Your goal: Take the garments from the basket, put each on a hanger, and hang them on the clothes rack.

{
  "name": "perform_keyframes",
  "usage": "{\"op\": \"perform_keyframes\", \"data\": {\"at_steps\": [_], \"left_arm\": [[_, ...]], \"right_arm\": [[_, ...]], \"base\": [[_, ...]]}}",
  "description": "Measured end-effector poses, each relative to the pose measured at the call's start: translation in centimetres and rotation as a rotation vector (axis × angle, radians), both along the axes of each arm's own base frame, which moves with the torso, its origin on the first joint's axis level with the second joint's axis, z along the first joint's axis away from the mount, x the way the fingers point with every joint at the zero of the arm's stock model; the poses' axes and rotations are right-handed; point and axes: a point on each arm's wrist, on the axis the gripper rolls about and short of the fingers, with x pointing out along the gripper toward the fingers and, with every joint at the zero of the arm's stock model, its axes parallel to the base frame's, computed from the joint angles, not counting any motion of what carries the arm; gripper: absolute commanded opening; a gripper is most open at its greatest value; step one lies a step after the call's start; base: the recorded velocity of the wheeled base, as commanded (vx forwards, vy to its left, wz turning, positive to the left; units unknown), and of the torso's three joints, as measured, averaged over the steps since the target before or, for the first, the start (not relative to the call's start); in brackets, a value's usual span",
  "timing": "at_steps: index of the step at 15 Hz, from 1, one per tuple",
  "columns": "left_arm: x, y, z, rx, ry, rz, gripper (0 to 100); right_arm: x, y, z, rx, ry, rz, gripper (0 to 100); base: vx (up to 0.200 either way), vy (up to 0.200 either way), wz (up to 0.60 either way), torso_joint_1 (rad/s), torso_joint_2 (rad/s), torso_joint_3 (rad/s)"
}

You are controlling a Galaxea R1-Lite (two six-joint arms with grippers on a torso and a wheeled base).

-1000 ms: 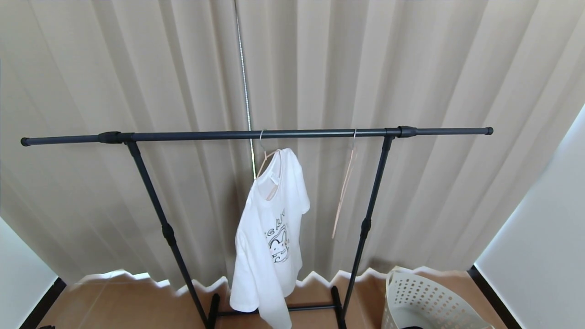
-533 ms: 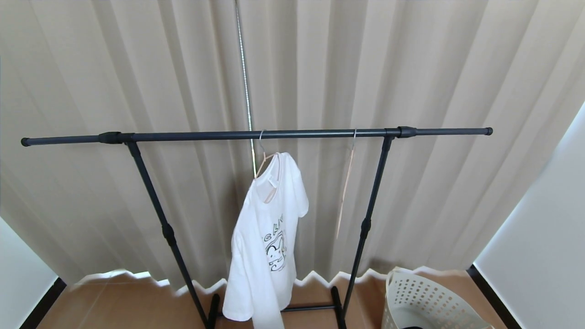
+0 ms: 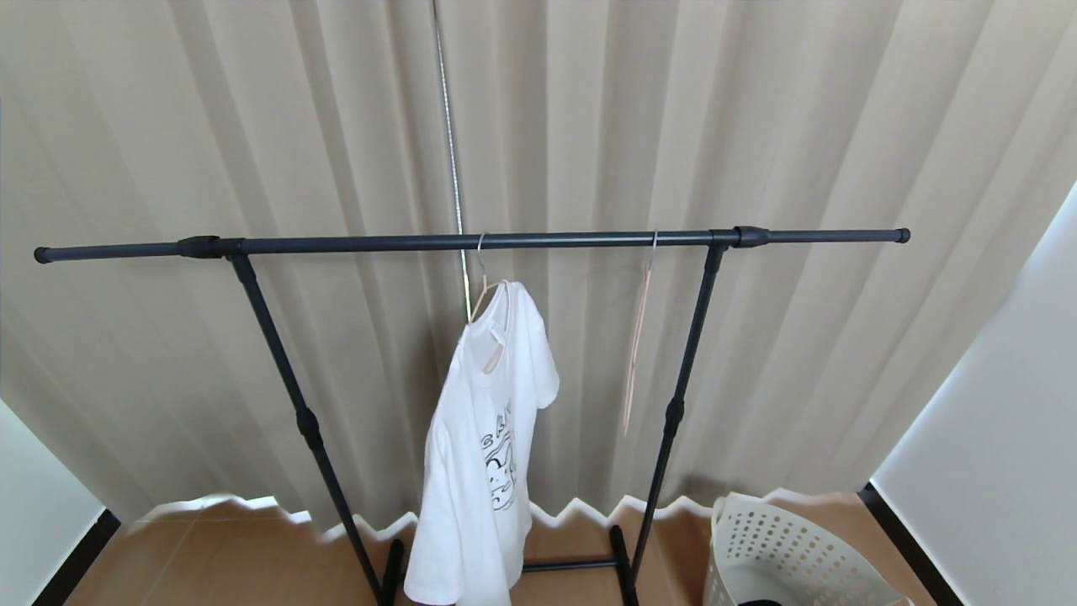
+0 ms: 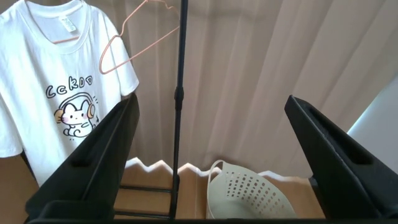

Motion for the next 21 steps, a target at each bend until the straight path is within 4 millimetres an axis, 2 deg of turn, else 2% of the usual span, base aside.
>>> {"op": "perform_keyframes", "data": {"at_steps": [21], "left_arm": [[-0.01,0.02,-0.01,-0.028,0.002,0.011,100]], "right_arm": [[0.0,0.0,0.0,0.003,-0.001,0.0,100]], "base": [[0.0,0.0,0.0,-0.153,0.36,0.206]]}}
